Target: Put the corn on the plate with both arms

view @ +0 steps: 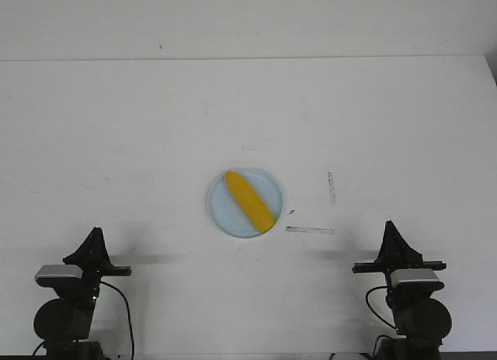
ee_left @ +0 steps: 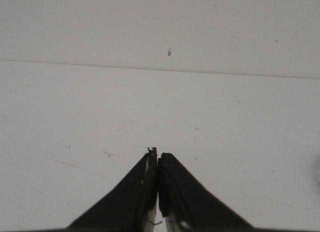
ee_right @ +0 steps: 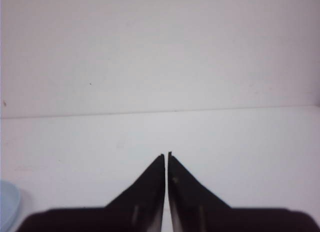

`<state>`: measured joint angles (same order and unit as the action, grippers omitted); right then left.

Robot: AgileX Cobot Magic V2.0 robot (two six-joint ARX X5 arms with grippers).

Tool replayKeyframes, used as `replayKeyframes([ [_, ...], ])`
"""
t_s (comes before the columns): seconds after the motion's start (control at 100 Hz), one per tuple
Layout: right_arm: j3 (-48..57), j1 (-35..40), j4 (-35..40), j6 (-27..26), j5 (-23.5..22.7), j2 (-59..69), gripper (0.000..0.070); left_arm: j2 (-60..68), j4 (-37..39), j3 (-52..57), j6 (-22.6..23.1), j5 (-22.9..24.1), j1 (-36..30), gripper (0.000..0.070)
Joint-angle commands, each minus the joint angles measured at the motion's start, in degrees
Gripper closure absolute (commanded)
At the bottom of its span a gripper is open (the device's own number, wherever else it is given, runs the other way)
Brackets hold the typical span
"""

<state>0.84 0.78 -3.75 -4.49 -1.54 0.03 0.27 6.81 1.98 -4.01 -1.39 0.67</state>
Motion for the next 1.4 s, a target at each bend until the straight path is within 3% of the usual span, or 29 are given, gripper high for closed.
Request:
replayKeyframes([
  [0.0,-0.1,0.0,0.6,0.0,0.0,0.0,0.0691,-0.1,0.8,-1.2,0.1,0.1,0.1,0.0699],
  [1.39,-0.1,0.0,-0.3,0.0,0.0,0.0,0.0691,-0.1,0.7,-1.2,0.1,0.1,0.1,0.0699],
])
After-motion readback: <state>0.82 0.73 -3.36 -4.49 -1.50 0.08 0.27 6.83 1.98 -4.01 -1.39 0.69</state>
